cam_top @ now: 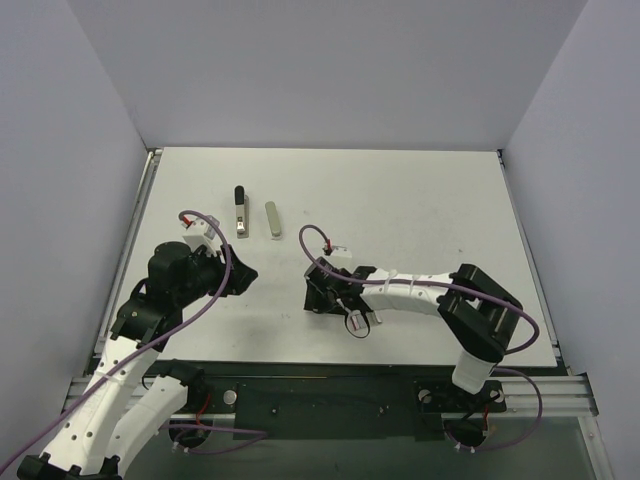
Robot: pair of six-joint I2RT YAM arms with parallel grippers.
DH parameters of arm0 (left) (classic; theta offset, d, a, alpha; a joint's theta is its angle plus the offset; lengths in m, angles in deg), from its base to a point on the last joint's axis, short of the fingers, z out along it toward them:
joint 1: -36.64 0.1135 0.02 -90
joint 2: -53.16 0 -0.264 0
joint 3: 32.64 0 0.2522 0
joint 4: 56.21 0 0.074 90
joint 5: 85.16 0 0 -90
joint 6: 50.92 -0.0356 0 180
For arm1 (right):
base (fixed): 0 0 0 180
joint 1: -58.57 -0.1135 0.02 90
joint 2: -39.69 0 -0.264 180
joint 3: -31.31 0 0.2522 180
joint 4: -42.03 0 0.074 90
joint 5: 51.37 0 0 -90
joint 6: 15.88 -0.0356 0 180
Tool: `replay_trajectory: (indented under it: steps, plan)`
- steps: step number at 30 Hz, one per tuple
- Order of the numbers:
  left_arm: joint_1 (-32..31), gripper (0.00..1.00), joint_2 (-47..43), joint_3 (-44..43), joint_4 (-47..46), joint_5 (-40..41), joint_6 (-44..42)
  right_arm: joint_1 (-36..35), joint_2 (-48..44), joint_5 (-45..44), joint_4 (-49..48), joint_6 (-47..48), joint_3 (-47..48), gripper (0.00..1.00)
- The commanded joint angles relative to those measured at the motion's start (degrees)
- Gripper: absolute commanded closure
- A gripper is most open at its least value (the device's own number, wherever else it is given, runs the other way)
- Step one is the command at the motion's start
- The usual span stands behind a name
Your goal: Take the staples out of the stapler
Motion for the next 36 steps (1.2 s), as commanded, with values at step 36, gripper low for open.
replay_trajectory:
  steps: [36]
  plan:
    - [-0.5, 0.39, -0.8, -0.3, -2.6, -0.5, 0.0, -0.6, 7.7, -2.0, 5.7, 1.4, 8.0, 0.53]
